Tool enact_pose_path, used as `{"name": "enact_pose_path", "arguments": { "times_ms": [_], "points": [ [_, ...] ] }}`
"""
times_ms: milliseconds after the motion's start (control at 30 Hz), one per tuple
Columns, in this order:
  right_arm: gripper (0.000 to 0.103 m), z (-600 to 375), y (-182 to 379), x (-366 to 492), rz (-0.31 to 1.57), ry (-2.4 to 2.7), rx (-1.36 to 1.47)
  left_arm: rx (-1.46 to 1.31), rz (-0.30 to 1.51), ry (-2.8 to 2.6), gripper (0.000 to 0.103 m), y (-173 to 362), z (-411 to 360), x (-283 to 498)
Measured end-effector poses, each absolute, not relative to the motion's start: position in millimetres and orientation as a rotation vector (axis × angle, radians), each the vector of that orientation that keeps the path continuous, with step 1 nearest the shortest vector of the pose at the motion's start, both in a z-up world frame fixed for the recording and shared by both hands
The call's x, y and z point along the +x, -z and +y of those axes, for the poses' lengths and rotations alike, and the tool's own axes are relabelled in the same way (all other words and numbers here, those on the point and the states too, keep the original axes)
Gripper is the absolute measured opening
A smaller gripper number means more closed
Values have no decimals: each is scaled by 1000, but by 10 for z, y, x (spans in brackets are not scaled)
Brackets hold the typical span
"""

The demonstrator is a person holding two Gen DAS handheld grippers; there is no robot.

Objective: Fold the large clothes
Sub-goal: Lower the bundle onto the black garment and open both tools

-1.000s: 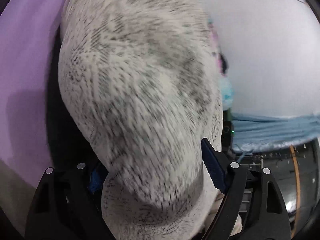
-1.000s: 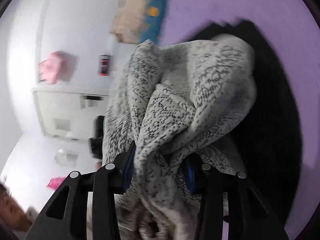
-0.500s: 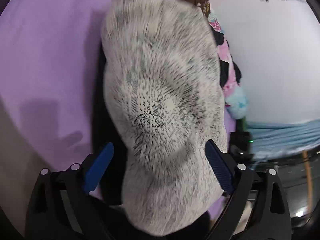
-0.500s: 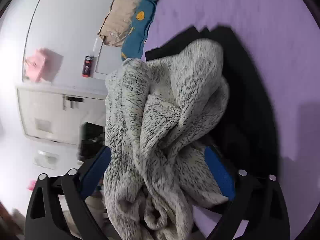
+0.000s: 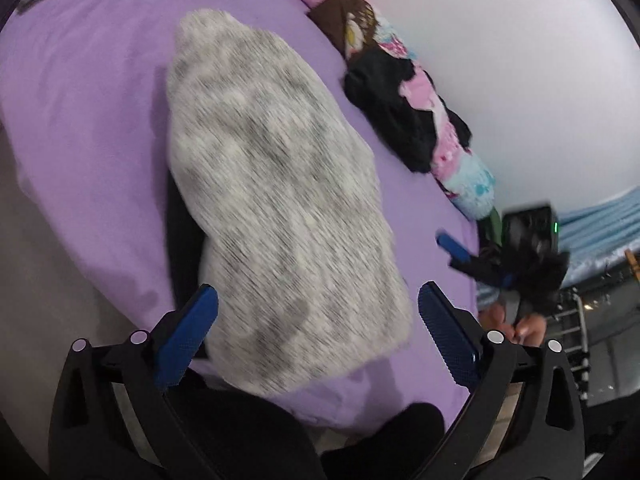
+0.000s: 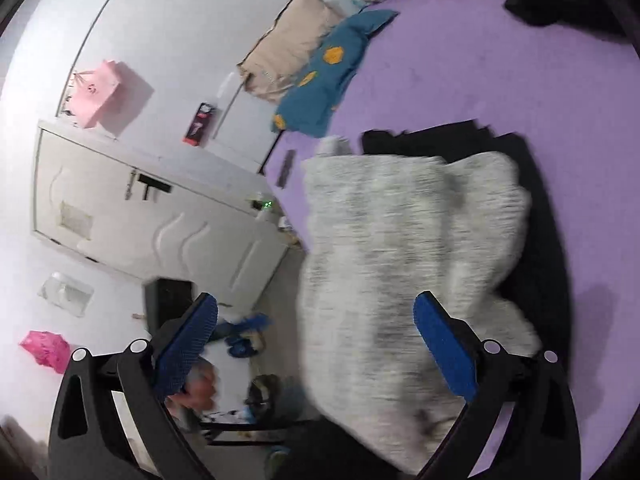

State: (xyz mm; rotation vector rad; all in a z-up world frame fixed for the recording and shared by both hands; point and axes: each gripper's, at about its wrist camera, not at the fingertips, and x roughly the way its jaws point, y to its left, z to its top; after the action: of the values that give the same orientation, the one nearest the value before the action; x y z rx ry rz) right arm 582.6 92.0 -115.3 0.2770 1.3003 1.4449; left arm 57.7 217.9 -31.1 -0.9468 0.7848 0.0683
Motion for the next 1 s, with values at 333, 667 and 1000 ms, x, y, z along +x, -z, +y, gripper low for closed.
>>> {"name": "enact_pose_path", "arguments": {
  "times_ms": [333,667,1000],
  "points": [
    [97,1499,1565,5574,1460,-1390,145,-1018,831,-2,96,809,1837,763],
    [77,1433,2140,5816,1474,-1332,268,-1077,857,-26,96,1177,1878,930],
    [97,1400,1713,5712,1356,-1340,175,-1091,888,-75,96,976,2061,811]
  ]
}}
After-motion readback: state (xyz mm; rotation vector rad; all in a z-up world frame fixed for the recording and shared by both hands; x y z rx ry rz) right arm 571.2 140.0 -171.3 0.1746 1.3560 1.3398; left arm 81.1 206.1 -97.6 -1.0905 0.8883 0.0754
